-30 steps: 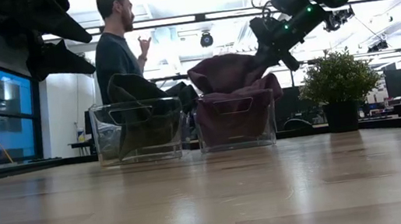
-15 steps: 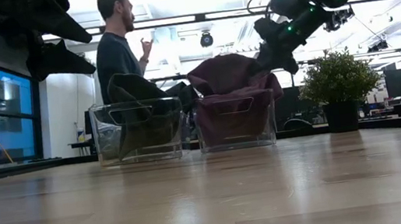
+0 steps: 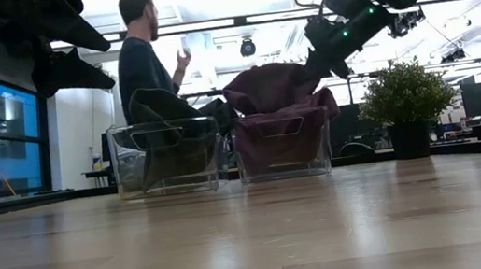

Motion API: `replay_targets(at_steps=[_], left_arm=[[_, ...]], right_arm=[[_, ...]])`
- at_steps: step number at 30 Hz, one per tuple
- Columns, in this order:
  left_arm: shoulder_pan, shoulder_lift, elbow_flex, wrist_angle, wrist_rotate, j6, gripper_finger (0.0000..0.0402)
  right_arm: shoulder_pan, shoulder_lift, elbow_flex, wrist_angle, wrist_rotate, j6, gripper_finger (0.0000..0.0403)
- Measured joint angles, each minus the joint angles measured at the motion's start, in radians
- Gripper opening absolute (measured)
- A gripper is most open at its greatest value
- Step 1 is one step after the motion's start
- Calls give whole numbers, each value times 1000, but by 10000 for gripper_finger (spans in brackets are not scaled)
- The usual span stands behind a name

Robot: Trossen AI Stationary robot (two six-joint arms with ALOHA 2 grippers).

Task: Pick & Place hat
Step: Put the red cap into the right transparent bin

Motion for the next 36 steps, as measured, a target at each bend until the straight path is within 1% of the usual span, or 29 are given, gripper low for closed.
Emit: replay_targets(at_steps=[4, 7, 21, 27, 31, 36], left_arm=[[0, 0, 0, 0, 0, 0, 302], [0, 0, 0, 0, 0, 0, 302], [0, 0, 0, 0, 0, 0, 302], [0, 0, 0, 0, 0, 0, 302], [0, 0, 0, 0, 0, 0, 302], [0, 0, 0, 0, 0, 0, 302]], right_arm=[[19, 0, 0, -3, 13, -86, 0], [50, 0, 0, 5, 56, -169, 0], [202, 0, 0, 21, 464, -442, 0], [256, 0, 0, 43, 591, -548, 0], [270, 0, 0, 42, 614, -585, 0], [293, 0, 0, 42, 603, -605, 0]])
